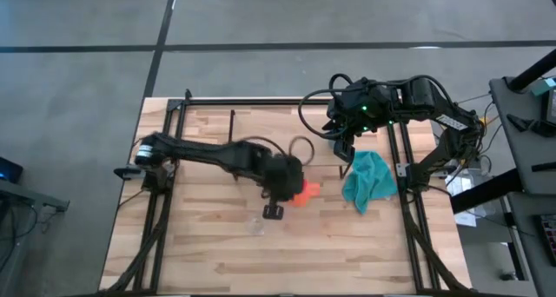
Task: Stack small to large cups/mugs on shelf
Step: Put the orange mug onto the shelf
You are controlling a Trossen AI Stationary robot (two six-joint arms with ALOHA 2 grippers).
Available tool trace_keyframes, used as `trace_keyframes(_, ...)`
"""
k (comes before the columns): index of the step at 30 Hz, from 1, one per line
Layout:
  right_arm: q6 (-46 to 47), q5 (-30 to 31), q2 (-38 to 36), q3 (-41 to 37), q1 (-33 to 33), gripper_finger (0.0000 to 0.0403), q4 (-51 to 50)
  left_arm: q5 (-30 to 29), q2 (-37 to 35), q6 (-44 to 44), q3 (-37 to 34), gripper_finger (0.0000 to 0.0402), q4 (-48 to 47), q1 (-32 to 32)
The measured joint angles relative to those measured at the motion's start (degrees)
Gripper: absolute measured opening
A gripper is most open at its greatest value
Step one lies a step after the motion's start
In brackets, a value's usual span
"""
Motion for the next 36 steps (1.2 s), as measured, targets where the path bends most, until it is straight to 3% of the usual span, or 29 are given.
trace_keyframes(5,0.01,0.02,0.00,0.00,0.00,0.0103,0.00,-7.11,-4.36,0.57,3.74,0.0000,-0.40,0.93)
trace_keyframes(12,0.18,0.00,0.00,0.00,0.00,0.0098,0.02,-11.71,-4.40,4.49,4.20,0.0000,-5.77,6.32)
trace_keyframes(23,0.23,0.00,0.00,0.00,0.00,0.0096,0.11,-11.72,-3.18,9.18,3.99,0.0000,-6.77,13.73)
trace_keyframes(28,0.20,0.00,0.00,0.00,0.00,0.0097,0.11,-5.98,-3.07,9.20,3.98,0.0000,-6.79,16.32)
trace_keyframes(36,0.16,0.02,0.00,0.00,0.00,0.0099,0.17,-4.77,-1.02,12.26,3.59,0.0000,-6.90,19.73)
